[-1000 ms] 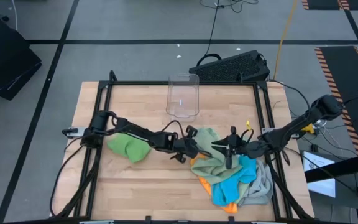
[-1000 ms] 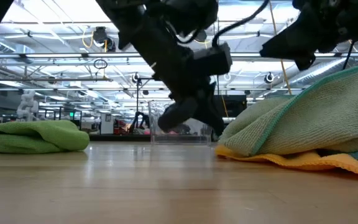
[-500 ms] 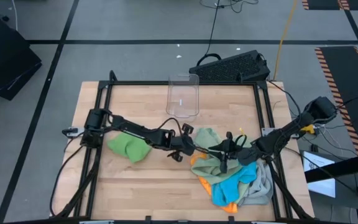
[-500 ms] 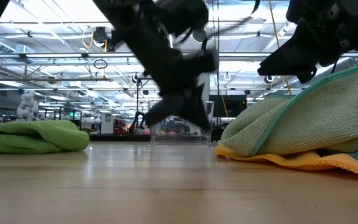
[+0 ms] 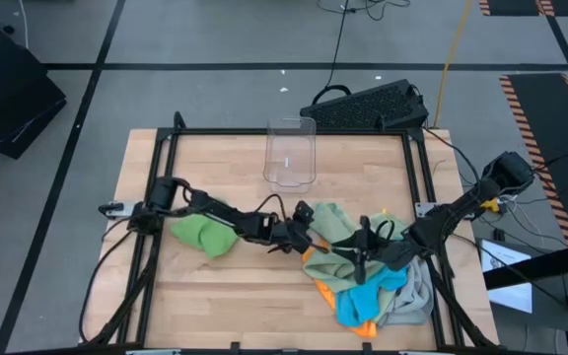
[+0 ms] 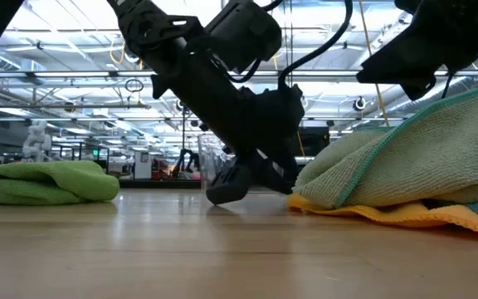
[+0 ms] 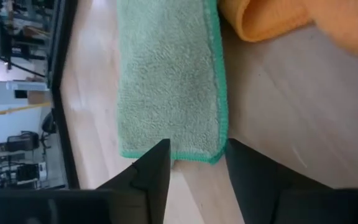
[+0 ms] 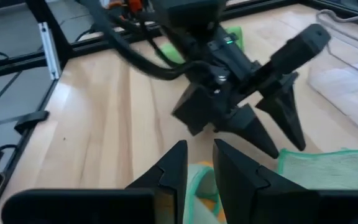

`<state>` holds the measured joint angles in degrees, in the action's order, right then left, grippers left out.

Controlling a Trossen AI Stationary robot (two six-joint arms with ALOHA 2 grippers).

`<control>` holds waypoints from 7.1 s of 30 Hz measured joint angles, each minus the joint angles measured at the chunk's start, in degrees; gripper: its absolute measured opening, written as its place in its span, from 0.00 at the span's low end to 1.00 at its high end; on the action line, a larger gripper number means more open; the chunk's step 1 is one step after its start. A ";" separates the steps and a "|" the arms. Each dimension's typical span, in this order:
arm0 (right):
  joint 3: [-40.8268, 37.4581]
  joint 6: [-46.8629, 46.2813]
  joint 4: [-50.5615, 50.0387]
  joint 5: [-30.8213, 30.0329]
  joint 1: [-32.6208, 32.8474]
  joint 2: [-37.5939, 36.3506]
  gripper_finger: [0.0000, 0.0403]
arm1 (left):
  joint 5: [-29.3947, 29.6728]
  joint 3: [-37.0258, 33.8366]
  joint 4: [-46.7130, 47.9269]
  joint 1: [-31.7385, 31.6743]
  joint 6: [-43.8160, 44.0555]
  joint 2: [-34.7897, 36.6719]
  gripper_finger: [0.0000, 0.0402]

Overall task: Fold microfiber towels
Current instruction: Fold the left light green towel

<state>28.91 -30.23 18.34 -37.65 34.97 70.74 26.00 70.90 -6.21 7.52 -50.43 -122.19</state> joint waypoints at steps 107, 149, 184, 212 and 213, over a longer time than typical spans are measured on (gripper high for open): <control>14.97 23.87 1.98 -4.10 -2.61 13.07 0.00 | 6.90 3.55 16.11 15.14 31.21 20.88 0.61; 14.95 12.89 -4.24 -8.55 2.80 12.92 0.36 | 10.44 0.43 11.30 14.41 25.22 26.61 0.01; 15.50 -4.86 -25.02 10.71 9.41 12.75 0.15 | 23.33 0.49 27.77 18.92 39.09 31.77 0.01; 24.28 -1.82 -36.81 0.15 5.57 9.69 0.12 | 15.18 -2.85 49.30 36.17 67.60 36.00 0.02; 24.28 -0.93 -35.28 0.15 5.03 10.82 0.14 | 15.18 -3.70 49.28 36.80 69.70 36.00 0.02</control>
<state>53.19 -31.16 -16.93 -37.50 40.00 81.56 41.19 67.20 43.07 44.32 19.27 -86.19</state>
